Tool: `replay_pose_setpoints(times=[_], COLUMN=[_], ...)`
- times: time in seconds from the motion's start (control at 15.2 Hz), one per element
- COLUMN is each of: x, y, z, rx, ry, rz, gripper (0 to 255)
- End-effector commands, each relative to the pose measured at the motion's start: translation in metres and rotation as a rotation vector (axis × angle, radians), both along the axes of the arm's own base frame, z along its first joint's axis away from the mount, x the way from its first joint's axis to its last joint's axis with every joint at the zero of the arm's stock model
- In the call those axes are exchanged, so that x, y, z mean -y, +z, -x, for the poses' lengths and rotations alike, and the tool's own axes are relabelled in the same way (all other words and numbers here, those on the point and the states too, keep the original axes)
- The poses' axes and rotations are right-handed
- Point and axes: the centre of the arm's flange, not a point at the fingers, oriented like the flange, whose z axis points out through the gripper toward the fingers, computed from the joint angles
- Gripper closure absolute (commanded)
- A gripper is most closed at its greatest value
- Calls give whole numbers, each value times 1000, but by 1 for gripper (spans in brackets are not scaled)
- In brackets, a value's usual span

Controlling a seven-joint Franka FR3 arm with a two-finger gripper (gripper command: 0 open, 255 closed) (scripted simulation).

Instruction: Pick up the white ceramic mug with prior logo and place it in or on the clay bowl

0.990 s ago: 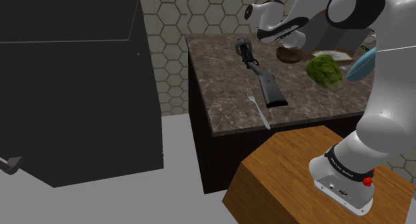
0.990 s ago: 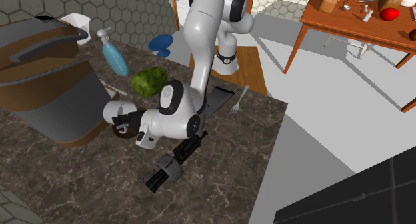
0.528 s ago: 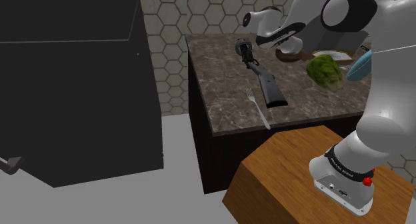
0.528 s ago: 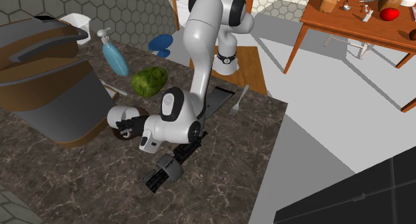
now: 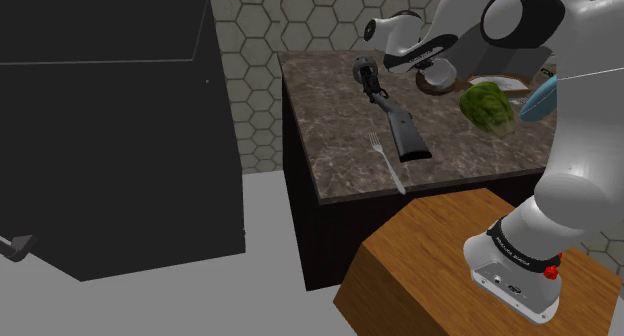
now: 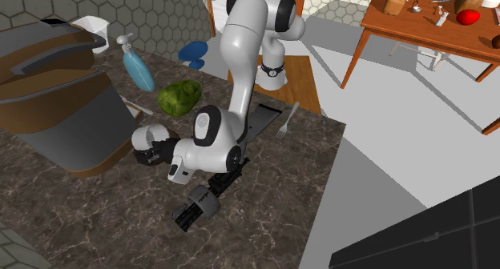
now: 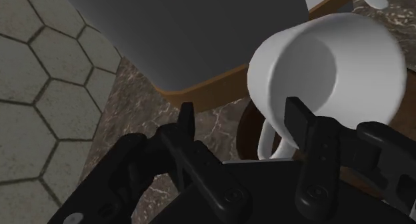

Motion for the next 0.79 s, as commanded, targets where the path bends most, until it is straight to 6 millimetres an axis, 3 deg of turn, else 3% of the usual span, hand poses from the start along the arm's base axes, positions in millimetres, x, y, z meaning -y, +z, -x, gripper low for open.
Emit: replay_pose_setpoints(times=[0.0,0.2,0.46,0.73], x=[0,0,-45,-45], y=[0,0,18,18], z=[0,0,-14,-14], rx=[0,0,0,0], ry=[0,0,0,0], rz=[0,0,0,0], gripper=[0,0,0,0])
